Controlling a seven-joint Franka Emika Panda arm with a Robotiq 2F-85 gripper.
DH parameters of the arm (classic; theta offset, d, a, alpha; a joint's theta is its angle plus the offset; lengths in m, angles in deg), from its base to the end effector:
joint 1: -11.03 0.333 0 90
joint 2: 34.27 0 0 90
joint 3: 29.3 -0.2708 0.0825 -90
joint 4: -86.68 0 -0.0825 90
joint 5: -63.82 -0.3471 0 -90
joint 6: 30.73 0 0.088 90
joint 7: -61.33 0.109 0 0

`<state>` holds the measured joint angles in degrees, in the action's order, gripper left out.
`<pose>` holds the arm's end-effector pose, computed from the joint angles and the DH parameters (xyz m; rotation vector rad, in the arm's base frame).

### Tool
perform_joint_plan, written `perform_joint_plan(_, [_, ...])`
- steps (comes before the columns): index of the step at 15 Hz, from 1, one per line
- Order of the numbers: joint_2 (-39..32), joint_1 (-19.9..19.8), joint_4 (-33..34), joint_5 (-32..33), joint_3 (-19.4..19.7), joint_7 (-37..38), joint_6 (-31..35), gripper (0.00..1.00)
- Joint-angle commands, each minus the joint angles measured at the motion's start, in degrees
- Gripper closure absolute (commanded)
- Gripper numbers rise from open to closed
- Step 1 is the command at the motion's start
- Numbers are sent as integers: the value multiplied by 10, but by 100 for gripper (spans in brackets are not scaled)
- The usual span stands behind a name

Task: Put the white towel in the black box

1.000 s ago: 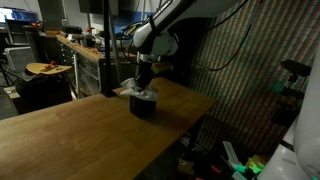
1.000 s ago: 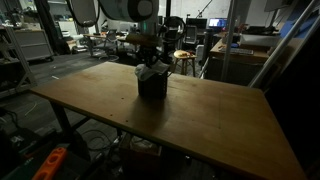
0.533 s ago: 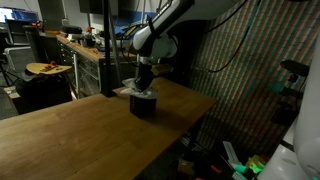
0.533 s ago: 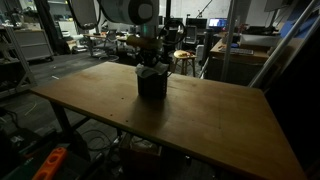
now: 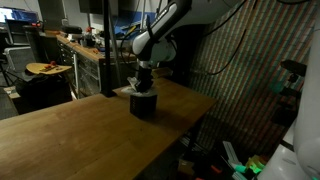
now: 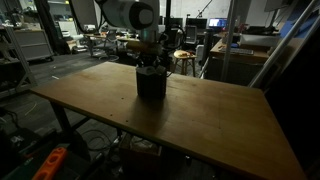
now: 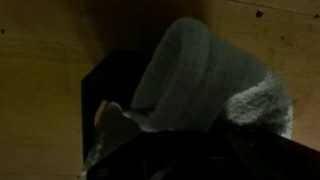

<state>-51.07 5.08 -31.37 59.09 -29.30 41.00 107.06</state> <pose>0.5521 -0.0569 0.2778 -3.0821 -0.2956 -0.0974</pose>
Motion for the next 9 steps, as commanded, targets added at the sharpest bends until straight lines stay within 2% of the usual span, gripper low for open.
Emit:
perform_joint_plan(1, [-20, -3, 2, -3, -6, -7, -4, 95])
perform_joint_plan(9, [-37, -7, -1, -5, -8, -7, -14, 95])
